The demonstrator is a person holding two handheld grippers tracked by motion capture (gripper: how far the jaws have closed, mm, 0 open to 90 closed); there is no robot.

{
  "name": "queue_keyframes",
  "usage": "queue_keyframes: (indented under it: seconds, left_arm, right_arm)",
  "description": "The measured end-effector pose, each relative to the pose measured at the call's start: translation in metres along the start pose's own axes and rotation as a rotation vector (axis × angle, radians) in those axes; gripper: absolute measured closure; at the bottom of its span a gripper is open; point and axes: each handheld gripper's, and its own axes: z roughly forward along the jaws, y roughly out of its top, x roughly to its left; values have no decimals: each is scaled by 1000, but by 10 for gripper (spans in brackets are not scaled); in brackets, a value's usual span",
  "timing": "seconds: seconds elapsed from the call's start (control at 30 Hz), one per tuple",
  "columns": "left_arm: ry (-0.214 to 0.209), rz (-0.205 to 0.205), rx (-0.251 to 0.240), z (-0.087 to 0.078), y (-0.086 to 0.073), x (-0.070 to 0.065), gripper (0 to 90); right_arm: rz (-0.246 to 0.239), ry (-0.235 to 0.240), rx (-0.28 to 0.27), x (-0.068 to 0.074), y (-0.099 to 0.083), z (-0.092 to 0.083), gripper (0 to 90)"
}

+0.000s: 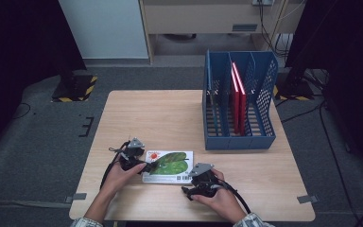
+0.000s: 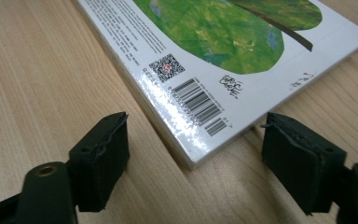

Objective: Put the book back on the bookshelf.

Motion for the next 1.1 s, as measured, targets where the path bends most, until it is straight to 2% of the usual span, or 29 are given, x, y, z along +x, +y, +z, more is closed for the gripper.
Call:
queue_keyframes:
  seconds: [0.3,0.47,0.6,0.73,0.9,1.1]
  left_arm:
    - [-5,1,-26,2,0,2,133]
    - [-13,-3,-31,2,0,3,146]
    - [-14,0,-40,2,0,5,147]
    - [-22,-15,-52,3,0,7,149]
    - [-15,-20,-50,1,1,10,211]
    - [-5,-29,-48,-2,4,9,227]
  right_arm:
    - [0,-3,-21,-4,2,1,343]
    - [-1,-2,-23,-4,4,3,351]
    - [5,-3,-26,-3,5,5,329]
    - [6,-3,-19,-2,6,6,312]
    - [9,0,-10,2,9,11,175]
    - [20,-11,1,5,11,14,139]
